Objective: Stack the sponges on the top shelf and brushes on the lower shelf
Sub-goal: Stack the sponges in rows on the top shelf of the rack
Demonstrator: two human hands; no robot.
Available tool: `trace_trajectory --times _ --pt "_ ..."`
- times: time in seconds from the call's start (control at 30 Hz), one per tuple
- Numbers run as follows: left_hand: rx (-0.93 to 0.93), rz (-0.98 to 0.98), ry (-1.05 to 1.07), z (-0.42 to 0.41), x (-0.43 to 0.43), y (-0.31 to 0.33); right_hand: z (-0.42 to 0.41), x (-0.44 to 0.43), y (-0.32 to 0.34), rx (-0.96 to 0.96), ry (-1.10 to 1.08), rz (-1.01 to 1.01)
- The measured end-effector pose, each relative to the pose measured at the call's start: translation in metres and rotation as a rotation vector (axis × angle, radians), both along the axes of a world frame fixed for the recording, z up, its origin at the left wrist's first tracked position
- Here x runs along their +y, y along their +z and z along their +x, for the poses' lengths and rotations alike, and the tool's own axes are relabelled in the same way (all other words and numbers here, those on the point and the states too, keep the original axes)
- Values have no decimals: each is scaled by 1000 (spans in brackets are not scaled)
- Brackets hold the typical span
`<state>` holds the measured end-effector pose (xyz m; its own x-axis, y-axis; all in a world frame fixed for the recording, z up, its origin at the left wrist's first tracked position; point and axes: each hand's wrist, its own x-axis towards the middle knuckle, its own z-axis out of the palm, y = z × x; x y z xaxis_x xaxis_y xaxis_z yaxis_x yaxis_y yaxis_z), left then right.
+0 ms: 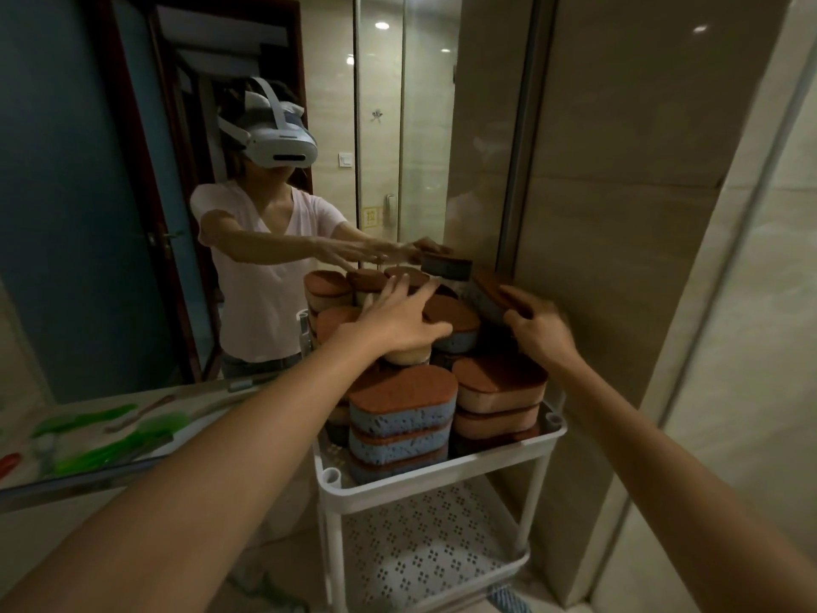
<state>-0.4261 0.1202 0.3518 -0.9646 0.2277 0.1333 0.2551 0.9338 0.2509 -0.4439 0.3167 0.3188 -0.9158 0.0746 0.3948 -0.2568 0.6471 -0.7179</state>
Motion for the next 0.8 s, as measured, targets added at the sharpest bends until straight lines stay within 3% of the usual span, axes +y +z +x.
trace_trajectory --times 0.27,0.6,0.8 --pt "-37 -223 -79 2 -1 -14 -5 -5 -5 0 -8 104" --pt "-68 -214 -69 5 -1 -7 -10 -8 -17 -41 9 469" --pt "-124 -189 -46 5 3 -4 0 -16 -4 -172 -67 652"
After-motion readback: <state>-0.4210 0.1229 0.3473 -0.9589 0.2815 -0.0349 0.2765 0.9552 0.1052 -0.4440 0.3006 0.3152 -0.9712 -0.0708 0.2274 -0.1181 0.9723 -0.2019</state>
